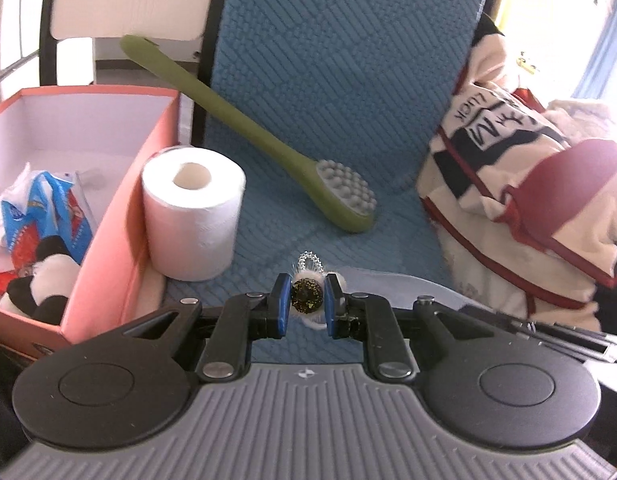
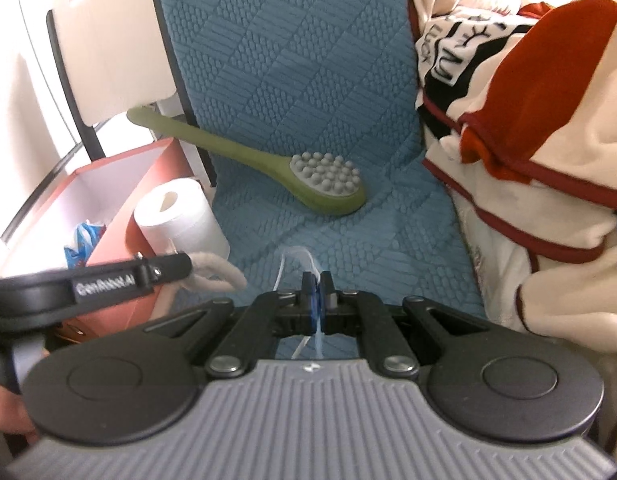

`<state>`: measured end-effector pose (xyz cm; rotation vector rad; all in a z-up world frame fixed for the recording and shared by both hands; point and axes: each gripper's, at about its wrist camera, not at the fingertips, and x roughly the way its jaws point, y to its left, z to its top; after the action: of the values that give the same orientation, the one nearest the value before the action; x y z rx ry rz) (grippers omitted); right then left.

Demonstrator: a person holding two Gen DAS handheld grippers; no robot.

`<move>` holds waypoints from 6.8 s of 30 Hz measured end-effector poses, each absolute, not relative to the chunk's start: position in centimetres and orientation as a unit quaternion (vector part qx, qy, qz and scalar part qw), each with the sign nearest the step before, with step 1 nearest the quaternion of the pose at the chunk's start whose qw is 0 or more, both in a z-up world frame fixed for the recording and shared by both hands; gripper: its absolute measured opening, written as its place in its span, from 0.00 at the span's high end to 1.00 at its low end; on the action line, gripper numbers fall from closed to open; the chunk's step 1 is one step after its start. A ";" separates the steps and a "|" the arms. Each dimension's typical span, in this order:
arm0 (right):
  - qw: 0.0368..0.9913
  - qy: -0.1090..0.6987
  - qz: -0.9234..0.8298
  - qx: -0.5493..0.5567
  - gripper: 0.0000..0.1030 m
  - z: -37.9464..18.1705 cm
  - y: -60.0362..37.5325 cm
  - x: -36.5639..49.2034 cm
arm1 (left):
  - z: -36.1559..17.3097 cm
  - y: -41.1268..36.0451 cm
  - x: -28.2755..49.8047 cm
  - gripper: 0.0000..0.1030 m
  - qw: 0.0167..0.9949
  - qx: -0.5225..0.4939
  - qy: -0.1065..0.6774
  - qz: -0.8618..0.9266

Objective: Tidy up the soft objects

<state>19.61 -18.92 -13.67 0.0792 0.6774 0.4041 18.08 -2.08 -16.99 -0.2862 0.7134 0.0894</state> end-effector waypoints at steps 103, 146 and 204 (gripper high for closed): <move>0.791 0.499 0.355 0.012 0.94 -18.6 21.4 29.5 | -19.3 34.4 16.8 0.79 0.861 -0.228 0.425 0.162; 0.863 0.305 0.404 -0.003 0.39 -4.3 2.6 15.5 | -4.7 22.9 1.8 0.38 0.902 -0.204 0.321 0.203; 0.884 0.276 0.378 -0.022 0.39 -3.8 -6.6 8.4 | -1.7 14.4 -5.2 0.12 0.929 -0.172 0.286 0.163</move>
<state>8.36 -6.60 -3.82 -0.0465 0.5747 0.7861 -5.24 14.40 -1.72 -0.3522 0.5856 0.3334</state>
